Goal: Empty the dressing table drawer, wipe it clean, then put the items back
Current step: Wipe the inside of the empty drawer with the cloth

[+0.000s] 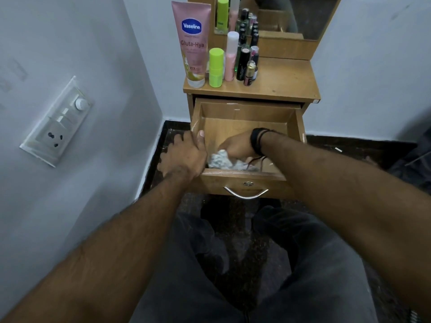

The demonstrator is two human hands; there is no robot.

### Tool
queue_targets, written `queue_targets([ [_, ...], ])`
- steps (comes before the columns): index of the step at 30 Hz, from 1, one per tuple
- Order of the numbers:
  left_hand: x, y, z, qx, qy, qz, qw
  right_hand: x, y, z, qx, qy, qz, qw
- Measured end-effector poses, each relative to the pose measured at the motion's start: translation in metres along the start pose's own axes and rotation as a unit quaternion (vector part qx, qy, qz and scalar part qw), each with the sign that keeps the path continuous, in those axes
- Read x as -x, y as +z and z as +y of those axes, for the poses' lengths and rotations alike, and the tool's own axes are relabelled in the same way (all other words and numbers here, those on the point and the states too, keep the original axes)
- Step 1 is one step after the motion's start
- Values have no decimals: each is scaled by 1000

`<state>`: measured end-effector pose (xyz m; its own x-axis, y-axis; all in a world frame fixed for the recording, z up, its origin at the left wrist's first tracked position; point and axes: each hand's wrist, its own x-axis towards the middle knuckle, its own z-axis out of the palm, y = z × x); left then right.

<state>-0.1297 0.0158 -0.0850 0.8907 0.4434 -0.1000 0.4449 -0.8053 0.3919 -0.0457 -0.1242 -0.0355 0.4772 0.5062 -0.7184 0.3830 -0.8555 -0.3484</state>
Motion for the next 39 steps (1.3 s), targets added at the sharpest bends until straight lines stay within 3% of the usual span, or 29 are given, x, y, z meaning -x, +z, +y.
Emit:
queue_targets([
  [4,0,-1,2,1,-1,-1,1000,-14,15,-29,-19,-45,60,997],
  [8,1,-2,1,10,-5,-12,1000,0,9,4,-64,-16,12,998],
  [13,1,-3,0,16,-2,-21,1000,11,-1,40,62,96,-35,993],
  [16,0,-4,0,16,6,-16,1000,11,0,33,98,90,-13,991],
  [18,1,-3,1,12,11,-9,1000,1,6,23,-2,43,18,999],
  [21,-1,-3,1,13,10,-5,1000,-17,16,-1,-201,-8,81,976],
  [25,-1,-1,1,13,9,-6,1000,-37,19,-12,-250,-22,99,963],
  [28,0,2,-1,13,22,-3,1000,-47,18,0,-350,2,96,932],
  [30,-1,2,-1,14,29,-3,999,-60,15,3,-434,18,134,891],
  [33,-1,1,-2,6,35,-2,999,-88,-4,0,-632,34,215,744],
  [34,-1,1,-2,0,38,-1,999,-98,-13,0,-640,40,239,729],
  [39,-1,0,-1,-4,35,-12,999,-123,-27,-9,-503,85,329,795],
])
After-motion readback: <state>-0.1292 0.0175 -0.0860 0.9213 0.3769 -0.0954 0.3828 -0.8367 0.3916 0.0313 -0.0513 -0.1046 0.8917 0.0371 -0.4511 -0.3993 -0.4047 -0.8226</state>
